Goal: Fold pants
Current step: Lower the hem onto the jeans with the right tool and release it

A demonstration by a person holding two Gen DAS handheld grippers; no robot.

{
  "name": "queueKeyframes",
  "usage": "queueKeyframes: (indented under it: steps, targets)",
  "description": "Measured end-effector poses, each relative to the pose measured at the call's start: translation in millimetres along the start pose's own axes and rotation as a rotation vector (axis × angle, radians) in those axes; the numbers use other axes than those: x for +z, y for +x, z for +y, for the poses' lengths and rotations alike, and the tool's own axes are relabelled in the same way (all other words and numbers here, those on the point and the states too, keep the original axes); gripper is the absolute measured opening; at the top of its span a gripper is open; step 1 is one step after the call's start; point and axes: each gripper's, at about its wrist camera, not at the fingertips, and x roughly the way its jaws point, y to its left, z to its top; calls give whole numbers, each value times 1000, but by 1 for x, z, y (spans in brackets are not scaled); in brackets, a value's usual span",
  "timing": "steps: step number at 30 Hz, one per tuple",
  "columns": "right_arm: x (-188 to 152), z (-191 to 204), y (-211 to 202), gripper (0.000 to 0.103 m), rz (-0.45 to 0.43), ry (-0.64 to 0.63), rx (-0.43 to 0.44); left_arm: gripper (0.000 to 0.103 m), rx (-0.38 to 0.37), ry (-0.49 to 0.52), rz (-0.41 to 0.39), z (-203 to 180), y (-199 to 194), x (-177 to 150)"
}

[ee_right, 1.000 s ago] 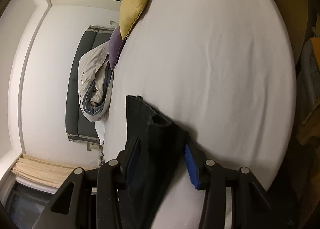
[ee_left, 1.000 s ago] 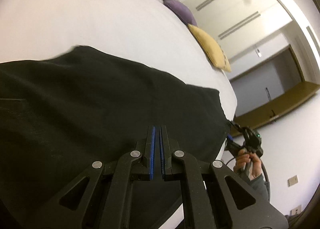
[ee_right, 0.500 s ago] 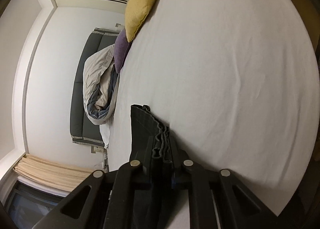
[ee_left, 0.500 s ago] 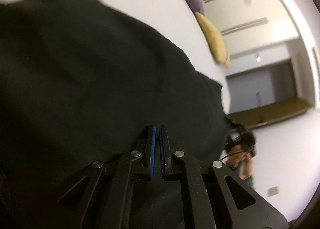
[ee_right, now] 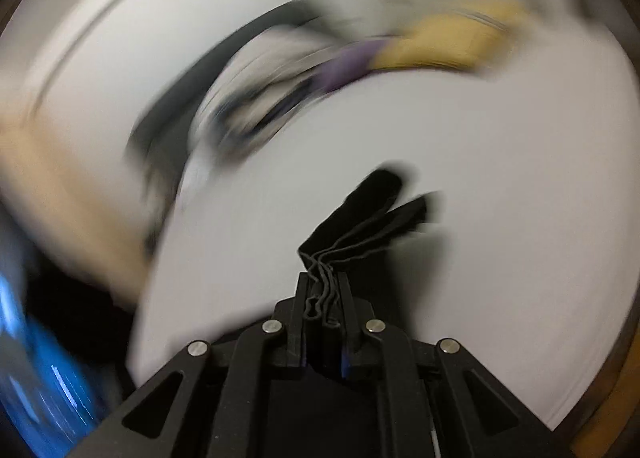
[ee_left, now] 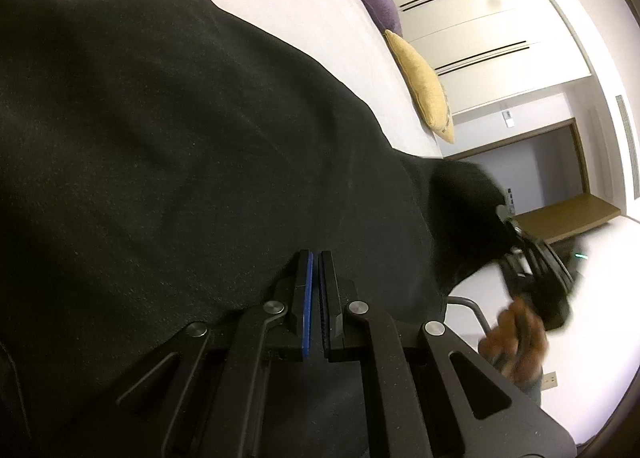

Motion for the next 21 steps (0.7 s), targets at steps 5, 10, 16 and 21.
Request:
queueKeyframes:
  steps: [5,10,16,21]
  targets:
    - [-73,102,34,12,167,-406,-21,4,-1,-20,-3,-3,0,-5]
    - [-86,109,37,12,149,-422,-66,17,67,-8,-12,-28,-11,-2]
    - [-85,117,26,12,92,-455,-110,103,8,-28,-44,-56,-16,8]
    - [-85,123,18,12,38,-457,-138,101,12,-83,56,-55,9,24]
